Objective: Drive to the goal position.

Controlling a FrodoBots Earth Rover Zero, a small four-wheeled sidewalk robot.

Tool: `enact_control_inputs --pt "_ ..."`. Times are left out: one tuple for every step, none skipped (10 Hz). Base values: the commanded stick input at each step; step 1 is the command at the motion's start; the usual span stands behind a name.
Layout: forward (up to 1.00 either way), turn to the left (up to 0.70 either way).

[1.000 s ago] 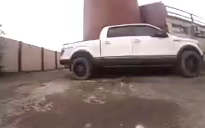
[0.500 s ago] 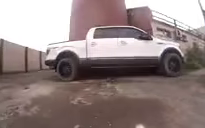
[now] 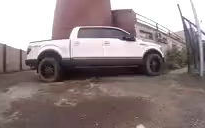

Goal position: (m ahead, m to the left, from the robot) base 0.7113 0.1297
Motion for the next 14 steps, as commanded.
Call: enact_control_inputs --pt "0.00 -0.70" --pt "0.00 -0.70" --pt "0.00 -0.70" --pt "0.00 -0.70" --pt "0.00 -0.56" --pt "0.00 -0.09" --pt "0.00 0.00" --pt "0.18 0.00" --pt "0.53 0.00" --pt "0.70 0.00" --pt "0.70 0.00" --pt "0.70 0.00" --pt "0.70 0.00" --pt "0.70 0.00"
